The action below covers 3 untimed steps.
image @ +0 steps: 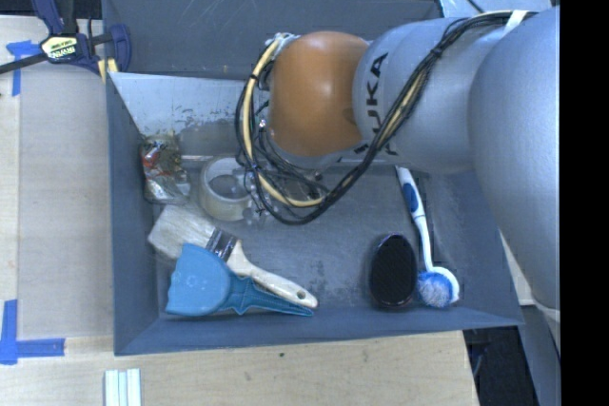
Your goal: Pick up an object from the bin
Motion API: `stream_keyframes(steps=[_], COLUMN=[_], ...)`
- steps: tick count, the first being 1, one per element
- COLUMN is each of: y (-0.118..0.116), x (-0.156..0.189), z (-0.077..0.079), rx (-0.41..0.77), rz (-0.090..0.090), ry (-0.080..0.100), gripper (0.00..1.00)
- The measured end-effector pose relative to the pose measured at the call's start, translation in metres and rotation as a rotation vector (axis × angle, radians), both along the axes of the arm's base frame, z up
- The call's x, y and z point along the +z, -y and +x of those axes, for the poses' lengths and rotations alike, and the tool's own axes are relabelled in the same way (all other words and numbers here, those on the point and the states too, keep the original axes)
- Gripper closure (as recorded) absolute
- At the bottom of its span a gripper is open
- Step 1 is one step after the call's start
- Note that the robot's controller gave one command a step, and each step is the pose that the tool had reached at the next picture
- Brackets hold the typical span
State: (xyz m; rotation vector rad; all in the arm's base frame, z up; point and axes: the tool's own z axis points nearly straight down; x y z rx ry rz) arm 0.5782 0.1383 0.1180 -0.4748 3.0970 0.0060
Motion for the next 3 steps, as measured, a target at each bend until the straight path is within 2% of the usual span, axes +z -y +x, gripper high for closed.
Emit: stream_keyframes(steps=[1, 2, 3], y=[0.015, 0.011, 0.085], x=[0.07, 0.147, 0.055], z=[-0.006, 0.013, -0.031], rx=[0.209, -0.017, 0.157], rz=[-0.004, 0.0, -0.003], ry=[-0.006, -0.004, -0.005], gripper=[1.0, 1.0, 1.0])
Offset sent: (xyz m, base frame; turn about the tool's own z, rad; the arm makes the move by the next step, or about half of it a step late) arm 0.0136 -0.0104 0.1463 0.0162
